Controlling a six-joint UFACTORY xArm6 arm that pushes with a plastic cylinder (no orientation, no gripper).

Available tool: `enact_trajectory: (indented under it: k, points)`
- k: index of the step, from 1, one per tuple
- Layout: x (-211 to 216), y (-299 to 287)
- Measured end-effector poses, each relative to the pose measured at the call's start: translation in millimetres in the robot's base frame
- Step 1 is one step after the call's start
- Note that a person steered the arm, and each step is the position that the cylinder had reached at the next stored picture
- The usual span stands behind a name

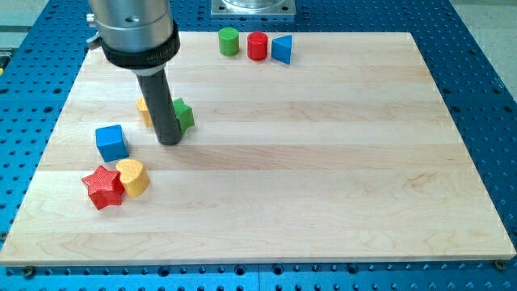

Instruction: Move the green star diagonal to the hexagon

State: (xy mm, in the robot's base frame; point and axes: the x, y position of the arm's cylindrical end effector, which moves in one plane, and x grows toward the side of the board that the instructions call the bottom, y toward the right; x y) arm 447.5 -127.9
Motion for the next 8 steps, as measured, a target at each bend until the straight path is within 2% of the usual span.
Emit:
enact_trajectory:
  k: [1,2,3,4,6,8]
  points:
    - [14,-18]
    - [2,-58]
    - [-34,-18]
    - [-41,40]
    - [-10,41]
    - [-69,114]
